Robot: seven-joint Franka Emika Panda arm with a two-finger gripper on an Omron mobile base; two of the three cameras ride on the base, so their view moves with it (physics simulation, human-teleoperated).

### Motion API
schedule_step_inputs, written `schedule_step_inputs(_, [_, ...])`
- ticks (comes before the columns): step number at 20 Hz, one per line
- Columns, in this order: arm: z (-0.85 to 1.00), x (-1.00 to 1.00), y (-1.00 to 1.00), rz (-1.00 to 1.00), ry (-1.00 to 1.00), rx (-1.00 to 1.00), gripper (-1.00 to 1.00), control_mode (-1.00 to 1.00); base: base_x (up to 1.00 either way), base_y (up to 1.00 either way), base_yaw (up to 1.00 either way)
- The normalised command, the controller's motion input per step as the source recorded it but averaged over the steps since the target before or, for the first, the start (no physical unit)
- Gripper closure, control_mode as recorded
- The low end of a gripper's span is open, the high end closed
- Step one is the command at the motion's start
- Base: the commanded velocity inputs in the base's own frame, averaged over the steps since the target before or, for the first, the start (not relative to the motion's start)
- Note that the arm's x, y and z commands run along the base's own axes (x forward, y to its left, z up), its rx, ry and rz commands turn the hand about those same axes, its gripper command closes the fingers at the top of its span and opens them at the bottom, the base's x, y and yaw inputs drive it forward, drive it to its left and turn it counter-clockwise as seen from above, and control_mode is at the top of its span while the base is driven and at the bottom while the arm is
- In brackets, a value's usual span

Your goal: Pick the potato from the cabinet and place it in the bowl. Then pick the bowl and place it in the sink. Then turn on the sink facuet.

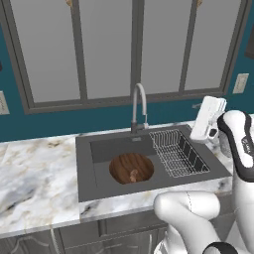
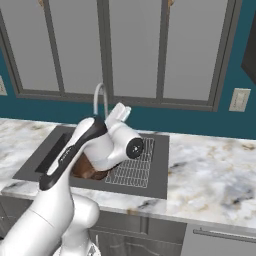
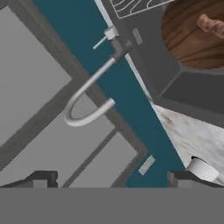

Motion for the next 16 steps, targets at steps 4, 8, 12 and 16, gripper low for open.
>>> schedule_step_inputs(4, [-0.16,0.47,0.00,0.02,0.41,0.35,-1.00,-1.00,0.00,0.00,0.00])
schedule_step_inputs(8, [-0.49,0.62,-0.12,0.09,0.29,0.30,-1.00,-1.00,0.00,0.00,0.00])
schedule_step_inputs(12, [-0.44,0.58,0.00,0.09,0.14,0.33,-1.00,-1.00,0.00,0.00,0.00])
schedule_step_inputs(16, [-0.36,0.55,0.00,0.05,0.01,0.31,-1.00,-1.00,0.00,0.00,0.00])
